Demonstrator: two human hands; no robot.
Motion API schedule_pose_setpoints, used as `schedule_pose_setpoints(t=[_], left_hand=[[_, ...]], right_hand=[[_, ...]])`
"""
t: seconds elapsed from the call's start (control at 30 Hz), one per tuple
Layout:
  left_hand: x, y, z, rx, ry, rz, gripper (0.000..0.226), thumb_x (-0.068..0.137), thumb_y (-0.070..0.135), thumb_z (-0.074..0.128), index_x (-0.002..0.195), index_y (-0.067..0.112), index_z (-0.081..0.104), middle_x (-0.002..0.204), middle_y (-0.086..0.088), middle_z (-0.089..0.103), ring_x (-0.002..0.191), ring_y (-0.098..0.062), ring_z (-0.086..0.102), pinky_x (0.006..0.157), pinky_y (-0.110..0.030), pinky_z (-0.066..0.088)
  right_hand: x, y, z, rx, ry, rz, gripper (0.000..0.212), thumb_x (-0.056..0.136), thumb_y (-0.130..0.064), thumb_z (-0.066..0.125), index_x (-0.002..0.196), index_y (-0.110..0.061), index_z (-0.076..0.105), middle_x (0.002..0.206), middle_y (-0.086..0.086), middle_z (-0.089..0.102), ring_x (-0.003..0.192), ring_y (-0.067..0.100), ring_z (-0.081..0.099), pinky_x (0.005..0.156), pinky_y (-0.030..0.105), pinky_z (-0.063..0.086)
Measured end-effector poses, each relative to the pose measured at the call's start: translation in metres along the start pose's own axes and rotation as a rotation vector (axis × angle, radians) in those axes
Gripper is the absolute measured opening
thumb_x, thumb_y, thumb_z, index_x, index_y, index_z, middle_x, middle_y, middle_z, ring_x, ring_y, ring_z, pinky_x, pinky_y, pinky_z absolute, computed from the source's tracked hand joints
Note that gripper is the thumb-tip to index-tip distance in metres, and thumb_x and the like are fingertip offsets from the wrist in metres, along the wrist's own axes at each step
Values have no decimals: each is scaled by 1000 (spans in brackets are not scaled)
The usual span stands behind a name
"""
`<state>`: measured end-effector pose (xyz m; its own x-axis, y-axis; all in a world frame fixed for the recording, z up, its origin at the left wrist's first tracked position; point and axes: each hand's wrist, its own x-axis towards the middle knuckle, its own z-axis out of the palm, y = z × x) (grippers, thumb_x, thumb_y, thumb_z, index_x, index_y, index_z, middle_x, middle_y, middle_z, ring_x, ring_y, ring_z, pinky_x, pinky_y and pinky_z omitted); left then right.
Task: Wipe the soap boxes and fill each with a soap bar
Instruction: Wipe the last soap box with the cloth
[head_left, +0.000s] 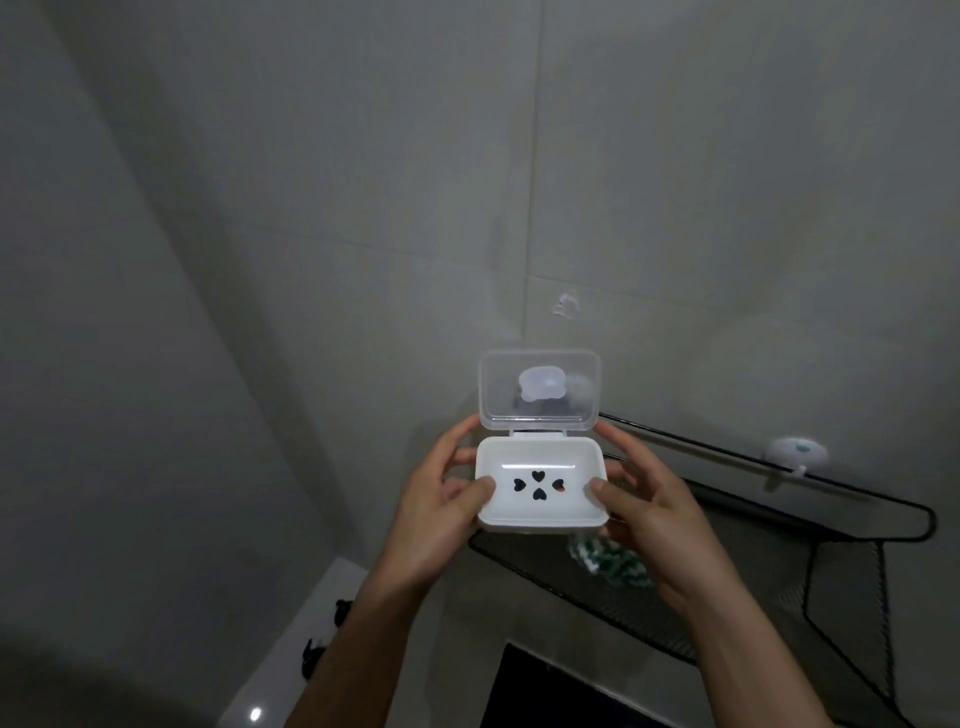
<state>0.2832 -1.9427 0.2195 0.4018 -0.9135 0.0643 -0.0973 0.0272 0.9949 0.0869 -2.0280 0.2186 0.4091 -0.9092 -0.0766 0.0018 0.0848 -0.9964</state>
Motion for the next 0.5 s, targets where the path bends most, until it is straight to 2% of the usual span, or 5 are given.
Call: schedule_pose_setpoints(t=[0.13,0.27,0.37,0.5], left_hand=[[-24,-2,-7,32,183,0,67,86,-7,57,133,41,53,104,11,69,64,-9,62,63,-22,53],[-54,-3,-10,53,333,-21,69,86,-7,56,133,43,53,102,17,68,60,-8,54,62,-25,53],[-82,-4,-8,44,450,-36,69,84,-10,56,135,37,55,104,8,69,60,-10,51,62,-22,51],[-125,-9,0,38,593,-73,70,84,-11,55,137,34,54,107,-2,67,62,-17,50,58,-26,51]], right_hand=[[9,-6,10,-8,-152,-3,51,98,1,55,130,-39,61,98,-2,77,86,12,74,64,27,57],[9,-6,19,-33,-283,7,49,100,1,52,135,-32,59,103,5,75,90,15,74,63,26,57],[4,-2,27,-49,-381,20,50,99,2,52,137,-29,58,106,8,73,89,14,73,61,25,56],[-8,12,35,-58,-516,49,53,97,6,52,137,-27,58,106,15,72,91,21,71,68,33,56]])
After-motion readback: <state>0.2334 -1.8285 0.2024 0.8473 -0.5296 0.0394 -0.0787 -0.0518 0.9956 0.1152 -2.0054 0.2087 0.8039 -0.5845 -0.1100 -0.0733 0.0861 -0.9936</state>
